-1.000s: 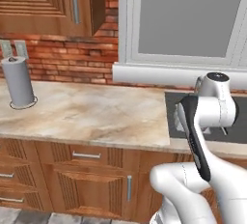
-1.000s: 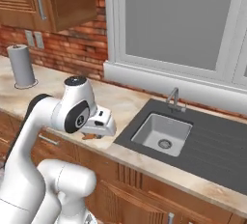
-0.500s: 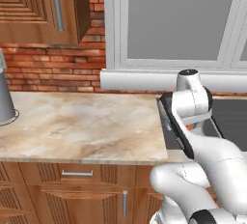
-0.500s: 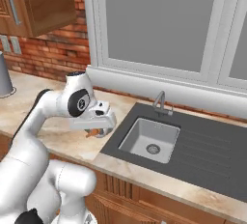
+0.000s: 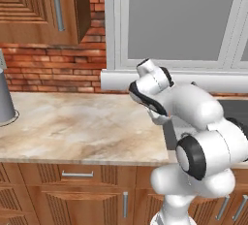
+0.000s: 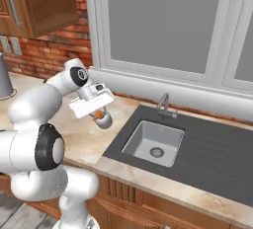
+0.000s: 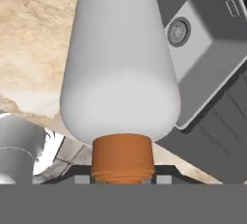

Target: Restock the sink supplies by placing the sponge and soap dispenser on the counter and next to the sink. Make sure the soap dispenser is upright.

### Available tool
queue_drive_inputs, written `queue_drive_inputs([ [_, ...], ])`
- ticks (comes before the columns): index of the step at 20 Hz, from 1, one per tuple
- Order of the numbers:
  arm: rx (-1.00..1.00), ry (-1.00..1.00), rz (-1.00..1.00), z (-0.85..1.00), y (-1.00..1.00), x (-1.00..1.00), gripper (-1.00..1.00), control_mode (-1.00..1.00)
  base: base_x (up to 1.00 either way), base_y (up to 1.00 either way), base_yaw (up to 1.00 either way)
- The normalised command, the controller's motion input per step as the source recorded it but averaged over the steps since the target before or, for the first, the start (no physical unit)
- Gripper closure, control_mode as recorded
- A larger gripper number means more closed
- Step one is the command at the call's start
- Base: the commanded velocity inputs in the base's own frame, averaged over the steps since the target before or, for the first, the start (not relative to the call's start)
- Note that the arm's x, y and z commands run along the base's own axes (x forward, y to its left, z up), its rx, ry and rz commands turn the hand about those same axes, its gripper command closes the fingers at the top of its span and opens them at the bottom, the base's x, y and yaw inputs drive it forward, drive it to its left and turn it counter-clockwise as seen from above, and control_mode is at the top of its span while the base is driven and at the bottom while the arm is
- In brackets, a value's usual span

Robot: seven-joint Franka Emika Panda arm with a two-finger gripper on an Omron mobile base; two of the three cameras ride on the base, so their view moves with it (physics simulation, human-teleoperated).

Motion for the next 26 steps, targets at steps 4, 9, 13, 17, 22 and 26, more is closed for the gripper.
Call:
queue_drive_inputs([
  [4,-0.16,0.09,0.33,-0.01,0.0,0.79,1.0,-1.0,0.0,0.0,0.0],
  [9,-0.19,0.18,0.18,-0.17,0.0,0.81,1.0,-1.0,0.0,0.0,0.0],
  [13,-0.12,0.24,0.27,-0.36,0.0,0.9,1.0,-1.0,0.0,0.0,0.0],
  [17,-0.01,0.2,0.31,-0.36,0.0,0.8,1.0,-1.0,0.0,0.0,0.0],
  [22,0.0,0.08,0.27,-0.36,0.0,0.57,1.0,-1.0,0.0,0.0,0.0],
  [26,0.0,0.06,0.26,-0.5,0.0,0.52,1.0,-1.0,0.0,0.0,0.0],
])
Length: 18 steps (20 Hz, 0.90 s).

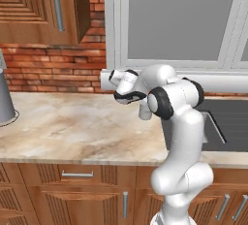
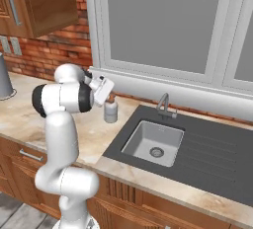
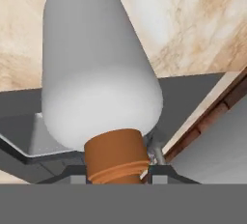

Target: Restock the sink supplies by placing the sponge and soap dispenser on the counter and next to the sink. Make sure the soap dispenser is upright.

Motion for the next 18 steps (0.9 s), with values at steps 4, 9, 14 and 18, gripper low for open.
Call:
queue_drive_inputs([
  [4,0.0,0.03,0.24,-0.59,-0.02,0.39,1.0,-1.0,0.0,0.0,0.0],
  [9,0.0,0.0,0.19,-0.52,0.0,-0.03,-1.0,-1.0,0.0,0.0,0.0],
  [14,-0.01,-0.07,0.08,-0.18,0.0,-0.52,-1.0,-1.0,0.0,0.0,0.0],
  [18,0.0,-0.12,0.03,0.0,0.02,-0.37,-1.0,-1.0,0.0,0.0,0.0],
])
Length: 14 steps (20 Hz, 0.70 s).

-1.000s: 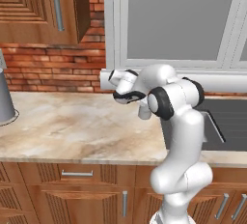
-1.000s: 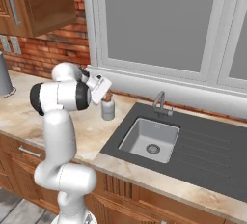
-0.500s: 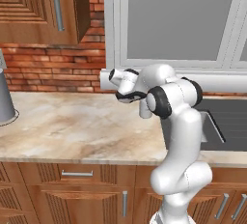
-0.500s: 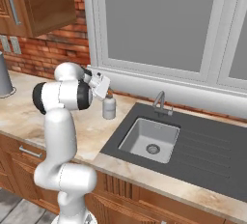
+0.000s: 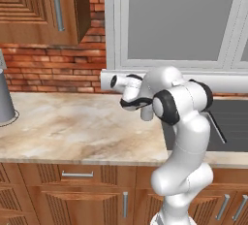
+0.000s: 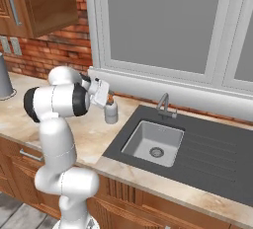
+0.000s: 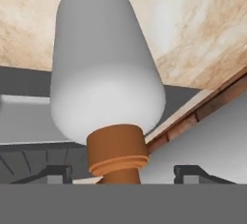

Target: Restock the sink supplies by placing the sponge and soap dispenser on the counter and next to the sink. Make sure the soap dispenser is upright.

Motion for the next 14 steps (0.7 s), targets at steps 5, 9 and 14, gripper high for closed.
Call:
queue_drive_inputs([
  [5,0.0,-0.04,0.0,0.0,0.15,-0.02,-1.0,-1.0,0.0,0.0,0.0],
  [9,-0.01,-0.03,0.0,0.16,0.33,0.0,-1.0,-1.0,0.0,0.0,0.0],
  [14,-0.04,-0.06,0.0,0.36,0.46,-0.04,-1.0,-1.0,0.0,0.0,0.0],
])
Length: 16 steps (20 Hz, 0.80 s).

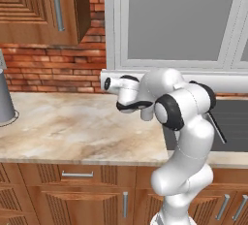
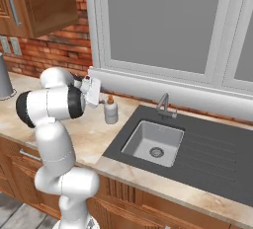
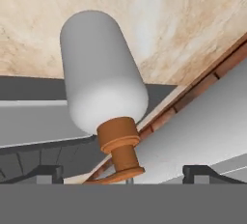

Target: Restock the sink supplies by placing the sponge and soap dispenser on the counter and next to the sink. Make sure the soap dispenser is upright.

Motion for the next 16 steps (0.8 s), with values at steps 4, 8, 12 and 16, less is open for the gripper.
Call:
queue_drive_inputs([
  [4,-0.03,-0.09,0.0,0.29,0.52,-0.52,-1.0,-1.0,0.0,0.0,0.0],
  [8,-0.01,-0.13,0.0,0.07,0.68,-0.88,-1.0,-1.0,0.0,0.0,0.0],
  [12,0.09,-0.21,-0.03,0.0,0.23,-1.0,-1.0,-1.0,0.0,0.0,0.0],
  [16,0.31,-0.3,-0.13,0.0,0.07,-1.0,-1.0,-1.0,0.0,0.0,0.0],
])
